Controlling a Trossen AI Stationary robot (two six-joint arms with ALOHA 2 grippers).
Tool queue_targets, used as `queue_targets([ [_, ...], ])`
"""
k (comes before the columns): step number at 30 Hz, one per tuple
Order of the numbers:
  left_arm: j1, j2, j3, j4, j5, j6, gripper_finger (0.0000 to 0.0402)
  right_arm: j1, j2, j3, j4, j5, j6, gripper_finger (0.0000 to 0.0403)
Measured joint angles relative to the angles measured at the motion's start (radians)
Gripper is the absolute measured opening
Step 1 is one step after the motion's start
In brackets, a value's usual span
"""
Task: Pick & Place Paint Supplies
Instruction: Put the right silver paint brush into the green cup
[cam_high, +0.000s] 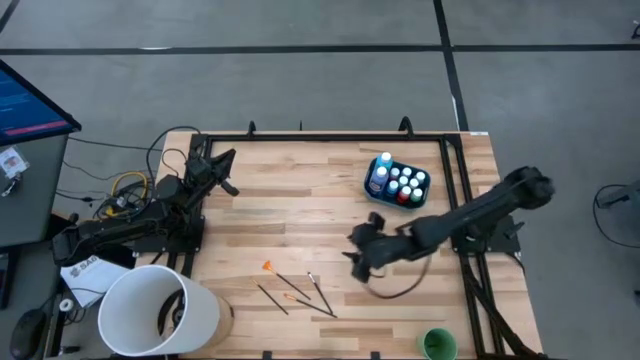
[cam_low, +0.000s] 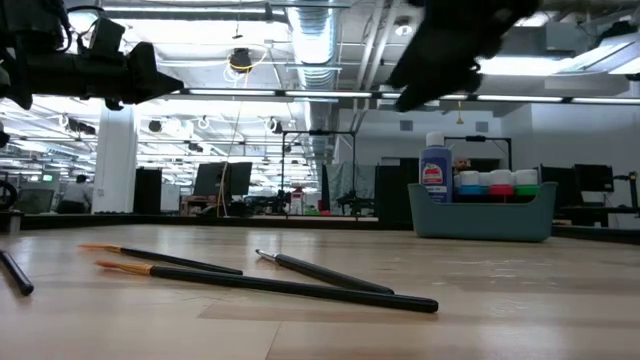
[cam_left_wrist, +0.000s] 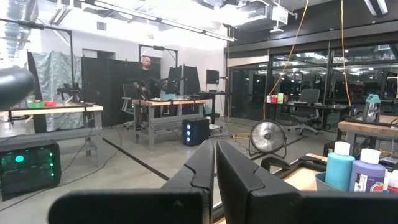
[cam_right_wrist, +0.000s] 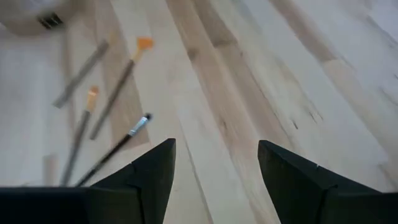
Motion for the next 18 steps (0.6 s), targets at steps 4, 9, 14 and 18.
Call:
queue_targets([
  [4, 0.0, 0.0, 0.0, 0.0, 0.0, 0.0, 0.0008, -0.021, 0.176, 0.148, -0.102, -0.021, -0.023, 0.0224],
  [9, 0.0, 0.0, 0.0, 0.001, 0.0, 0.0, 0.0008, -0.042, 0.359, 0.298, -0.147, -0.096, -0.04, 0.0224],
  [14, 0.0, 0.0, 0.0, 0.001, 0.0, 0.0, 0.0008, -0.062, 0.496, 0.43, -0.145, -0.136, -0.074, 0.0223],
  [18, 0.0, 0.0, 0.0, 0.001, 0.0, 0.0, 0.0008, -0.075, 0.569, 0.504, -0.151, -0.136, -0.079, 0.0223],
])
